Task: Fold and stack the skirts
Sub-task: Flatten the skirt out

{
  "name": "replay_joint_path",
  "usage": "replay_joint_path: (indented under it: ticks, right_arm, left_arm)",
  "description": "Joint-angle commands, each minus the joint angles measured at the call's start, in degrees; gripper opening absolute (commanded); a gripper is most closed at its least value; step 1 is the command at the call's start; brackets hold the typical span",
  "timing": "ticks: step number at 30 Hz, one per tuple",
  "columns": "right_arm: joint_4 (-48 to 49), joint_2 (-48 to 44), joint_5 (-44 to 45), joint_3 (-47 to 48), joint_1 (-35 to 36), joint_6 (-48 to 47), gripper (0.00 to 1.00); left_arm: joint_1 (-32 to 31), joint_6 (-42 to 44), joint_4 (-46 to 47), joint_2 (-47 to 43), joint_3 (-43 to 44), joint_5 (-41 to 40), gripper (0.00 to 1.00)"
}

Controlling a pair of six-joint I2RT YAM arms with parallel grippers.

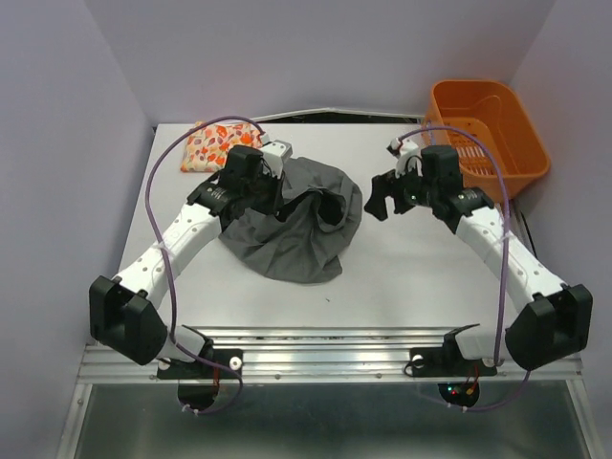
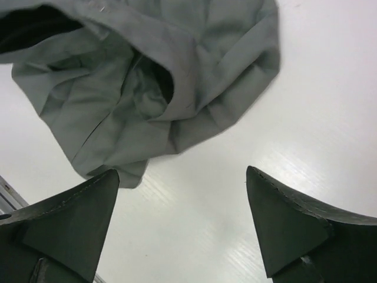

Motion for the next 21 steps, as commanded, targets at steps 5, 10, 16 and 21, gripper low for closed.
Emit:
replay_joint_path:
  ticks: [5,10,16,21]
  right_arm:
    - [21.67,-3.78,8.56,-12.47,8.93,0.48,0.95]
    - [32.39,3.51,14.62,-12.03,9.54,3.38,0.95]
    - [37.67,14.4,18.06,-7.29,12.7,6.63,0.93]
    - [36.97,19.34,18.24,-3.15,14.2,6.01,0.9]
  left_arm:
    - [3.27,-1.23,-1.36,4.53,3.72,5.78,0.0]
    - [4.67,-0.25,-2.51,5.94,5.04,5.34,0.0]
    - [5.2,1.94,-2.95,6.47,7.41,3.06,0.0]
    - [5.9,2.73,-3.65,7.26,8.38,2.09,0.0]
